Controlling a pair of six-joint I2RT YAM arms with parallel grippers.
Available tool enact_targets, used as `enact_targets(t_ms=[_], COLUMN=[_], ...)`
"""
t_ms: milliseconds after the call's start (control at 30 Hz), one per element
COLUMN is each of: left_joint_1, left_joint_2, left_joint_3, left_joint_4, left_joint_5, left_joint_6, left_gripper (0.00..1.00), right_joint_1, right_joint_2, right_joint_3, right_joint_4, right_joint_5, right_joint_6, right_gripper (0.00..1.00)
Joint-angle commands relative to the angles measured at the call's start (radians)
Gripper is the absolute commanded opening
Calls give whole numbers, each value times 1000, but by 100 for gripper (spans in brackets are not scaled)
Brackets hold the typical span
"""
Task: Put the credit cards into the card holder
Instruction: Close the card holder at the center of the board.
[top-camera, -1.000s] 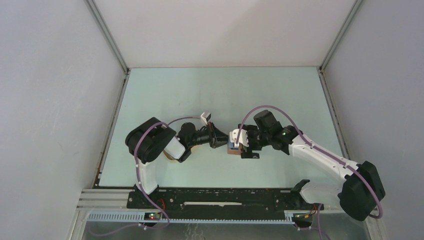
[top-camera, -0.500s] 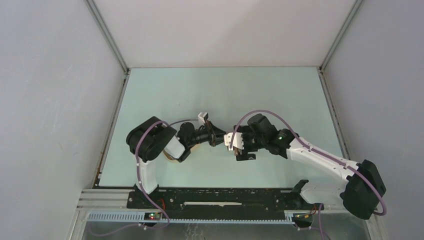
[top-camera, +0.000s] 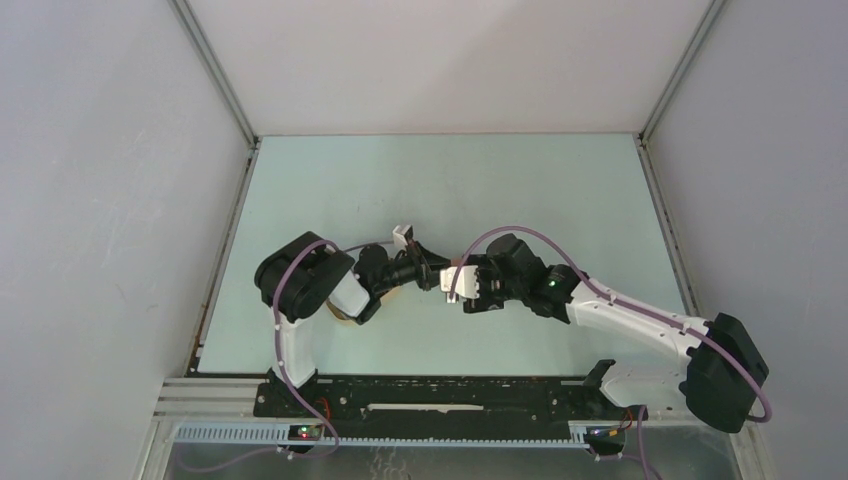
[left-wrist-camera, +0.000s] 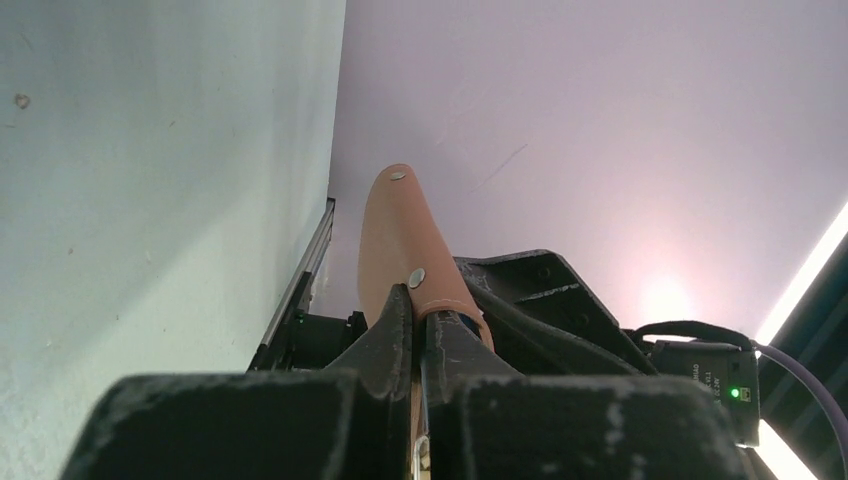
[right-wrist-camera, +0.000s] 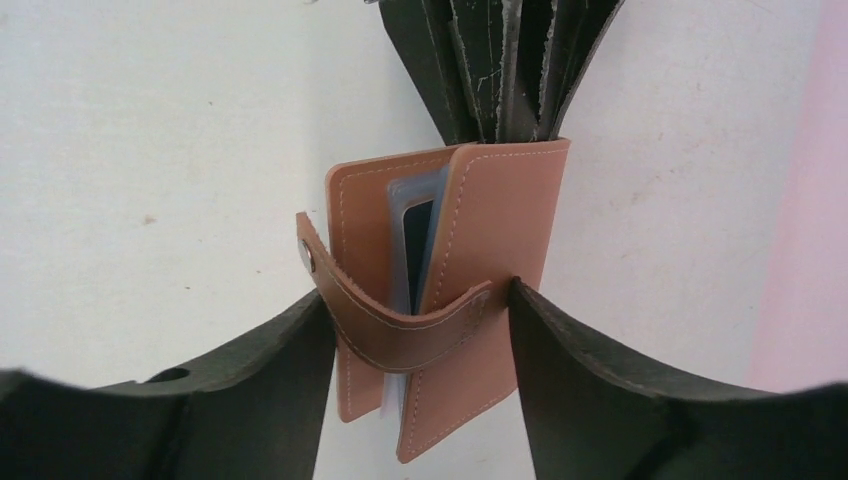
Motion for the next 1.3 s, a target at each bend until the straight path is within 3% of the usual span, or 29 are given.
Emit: enact_targets(t_ms=[0,167,500,700,867,967,1133,1200,1267], left_joint_1=[8,9,8,8,8,9,-13,-32,-65], left_joint_2=[-43,-57,-108,-158,-248,-329,-518,-613,-720], left_joint_3=[38,28,-14,-74,-156,-213,-328,-331,-298], left_joint_4=[111,112,112,112,112,110,71,-45,-262], left_joint_5=[-26,-31,-43,-45,-48,-57,-132,-176,-228], left_joint_6=[-42,-48,-23,33,166,340,686,828,1003], left_gripper=[0,2,32,42,45,45,46,47,49], right_joint_1=[16,13,-67,-175,-304,-391,-516,-550,-570], right_joint_2=[-19,-40,-73,-51,-2,71,349,475,587], right_joint_3=[-31,-36,-19,45,127,201,363,435,508], right_joint_4=[40,42,27,-61,-191,-327,-661,-795,-914], right_joint_5=[25,12,-91,-249,-426,-608,-892,-956,-984], right_joint_6=[12,9,85,177,229,231,170,113,49], right_gripper=[65,37,1,0,0,0,0,0,0])
